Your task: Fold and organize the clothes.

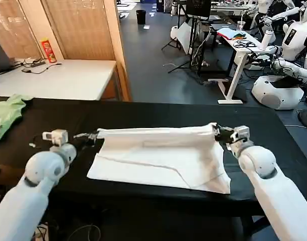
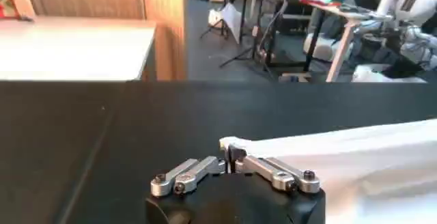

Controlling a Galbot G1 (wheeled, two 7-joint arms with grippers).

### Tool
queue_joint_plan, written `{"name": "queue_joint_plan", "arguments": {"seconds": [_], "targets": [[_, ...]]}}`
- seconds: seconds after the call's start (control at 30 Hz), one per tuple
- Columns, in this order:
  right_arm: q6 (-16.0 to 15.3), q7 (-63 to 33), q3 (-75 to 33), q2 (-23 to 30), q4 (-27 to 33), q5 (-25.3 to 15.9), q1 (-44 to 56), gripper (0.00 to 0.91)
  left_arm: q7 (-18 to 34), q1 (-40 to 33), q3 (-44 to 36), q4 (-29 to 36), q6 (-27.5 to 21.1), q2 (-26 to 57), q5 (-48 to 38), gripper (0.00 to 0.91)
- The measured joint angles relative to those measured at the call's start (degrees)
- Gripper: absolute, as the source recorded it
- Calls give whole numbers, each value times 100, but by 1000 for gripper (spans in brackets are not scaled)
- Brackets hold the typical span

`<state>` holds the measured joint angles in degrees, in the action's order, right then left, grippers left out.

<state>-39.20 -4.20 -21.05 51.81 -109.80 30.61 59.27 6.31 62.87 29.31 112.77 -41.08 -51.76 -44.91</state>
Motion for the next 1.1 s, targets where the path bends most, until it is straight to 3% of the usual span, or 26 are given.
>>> {"name": "queue_joint_plan", "arguments": {"seconds": [0.27,0.67,0.7,0.73,0.77,1.1], "targets": [[-205,-100,-162,-31,-570,-85,823,39,-40,772,431,345,9,-3,92,127],[-300,-212,-187,12,-868,-222,1338,59,-71,1321,523,339,-36,-89,321,137],[-300,-212,-190,15,-882,-217,1356,127,-77,1323,523,318,-42,-103,356,137],[-300,-210,-201,15,-897,-212,1376,653,-91,1322,523,298,-65,-118,393,429],[-300,-210,-220,15,-919,-209,1402,878,-92,1318,521,279,-89,-128,420,878],[-300,-236,-734,11,-1367,174,1841,878,-126,1539,693,581,-113,-130,582,878]]}}
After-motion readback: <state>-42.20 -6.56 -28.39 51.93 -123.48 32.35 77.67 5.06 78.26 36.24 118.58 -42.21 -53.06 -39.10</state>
